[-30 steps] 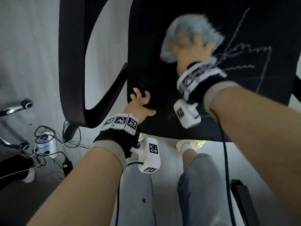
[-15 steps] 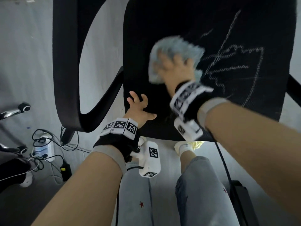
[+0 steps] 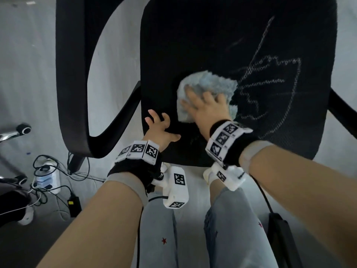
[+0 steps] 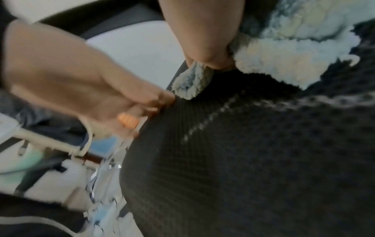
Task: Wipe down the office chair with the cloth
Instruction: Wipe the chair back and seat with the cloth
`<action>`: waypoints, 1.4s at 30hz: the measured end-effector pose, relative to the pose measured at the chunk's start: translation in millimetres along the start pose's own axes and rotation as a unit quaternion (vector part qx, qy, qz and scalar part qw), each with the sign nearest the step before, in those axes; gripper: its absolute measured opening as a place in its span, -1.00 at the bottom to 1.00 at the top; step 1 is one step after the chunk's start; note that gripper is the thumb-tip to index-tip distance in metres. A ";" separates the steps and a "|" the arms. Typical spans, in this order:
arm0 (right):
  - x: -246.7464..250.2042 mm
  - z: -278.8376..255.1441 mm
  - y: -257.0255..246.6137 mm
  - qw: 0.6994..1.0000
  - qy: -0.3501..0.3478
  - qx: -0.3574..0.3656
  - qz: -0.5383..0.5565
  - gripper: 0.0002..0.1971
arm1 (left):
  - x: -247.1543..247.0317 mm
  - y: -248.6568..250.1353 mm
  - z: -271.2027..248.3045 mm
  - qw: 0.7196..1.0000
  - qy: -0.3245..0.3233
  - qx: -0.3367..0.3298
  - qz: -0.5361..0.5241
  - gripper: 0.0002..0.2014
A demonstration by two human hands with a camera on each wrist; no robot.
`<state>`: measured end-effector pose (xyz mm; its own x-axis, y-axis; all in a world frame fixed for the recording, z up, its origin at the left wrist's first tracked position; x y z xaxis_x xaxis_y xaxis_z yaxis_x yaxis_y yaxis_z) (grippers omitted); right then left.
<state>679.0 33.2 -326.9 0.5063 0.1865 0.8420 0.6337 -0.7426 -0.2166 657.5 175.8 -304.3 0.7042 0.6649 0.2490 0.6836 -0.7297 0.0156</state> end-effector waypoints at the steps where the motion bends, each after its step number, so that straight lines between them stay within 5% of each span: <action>1: -3.4 -6.6 -3.6 0.999 0.000 0.050 -0.021 -0.34 | -0.5 0.0 -0.6 1.000 -0.001 0.002 0.005 -0.24; 4: 4.5 1.4 41.6 0.996 0.014 -0.020 -0.081 -0.39 | -2.5 -1.6 0.3 1.000 -0.004 0.002 0.015 -0.25; 7: 27.1 13.5 94.7 0.970 0.026 -0.234 0.066 -0.30 | -2.3 -4.6 3.4 1.000 -0.006 -0.003 0.009 -0.26; 9: 33.8 21.0 95.1 0.951 0.058 -0.287 0.100 -0.26 | -0.3 -5.1 3.9 1.000 -0.013 -0.003 0.011 -0.26; 11: 34.7 25.2 66.4 0.965 0.049 -0.243 0.083 -0.27 | 2.0 -3.7 3.7 1.000 -0.017 -0.006 0.013 -0.27; 15: 7.6 6.0 -7.3 0.999 -0.013 0.029 0.034 -0.31 | 4.4 -3.3 2.1 0.999 -0.017 -0.005 0.032 -0.28; 17: 6.1 -1.5 4.0 0.996 -0.022 0.085 -0.008 -0.33 | 6.0 -3.4 3.8 0.997 -0.019 0.001 0.077 -0.28; 23: 18.8 2.7 56.6 0.979 0.023 -0.191 0.069 -0.18 | 5.9 -2.1 10.1 0.985 0.007 0.013 0.171 -0.25; 25: 15.4 -0.9 25.7 0.987 -0.006 -0.153 0.050 -0.26 | 4.6 -2.2 8.3 0.987 0.012 0.005 0.159 -0.25; 29: -21.8 -45.6 -45.0 0.992 -0.044 0.112 -0.047 -0.33 | 2.9 -3.8 5.2 0.990 0.019 -0.005 0.137 -0.26; 31: -27.4 -54.8 -29.5 0.974 -0.075 0.198 -0.078 -0.38 | 0.8 -5.4 4.6 0.991 0.027 -0.002 0.134 -0.25; 34: -13.7 -47.0 19.2 0.991 -0.019 0.053 -0.124 -0.36 | -6.7 -11.4 6.9 0.994 0.044 -0.015 0.098 -0.22; 36: -8.7 -47.5 48.3 0.994 -0.025 -0.091 -0.048 -0.31 | -11.0 -16.5 5.6 0.995 0.069 -0.038 0.056 -0.21; 38: -4.2 -45.3 45.9 0.988 -0.036 -0.153 0.006 -0.27 | -15.2 -20.2 2.9 0.995 0.085 -0.047 0.013 -0.18; 40: -4.8 -44.0 20.2 0.991 -0.031 -0.128 0.008 -0.32 | -22.8 -19.4 -1.0 0.995 0.087 -0.051 -0.011 -0.15; 42: -18.4 -51.0 -9.0 0.999 -0.033 -0.018 -0.010 -0.42 | -33.5 -17.1 -7.3 0.996 0.069 -0.051 -0.012 -0.14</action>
<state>634.2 3.6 -315.3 0.5319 0.2422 0.8114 0.6230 -0.7610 -0.1813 620.8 164.8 -305.8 0.6506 0.6590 0.3775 0.6711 -0.7315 0.1204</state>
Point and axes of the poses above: each hand's wrist, its own z-axis towards the middle knuckle, its own x-axis out of the back of the hand, y = z × x, the point moved 1 cm from there along z, towards the middle knuckle, and after that the axes turned 13 degrees about x, right-handed, at the moved point
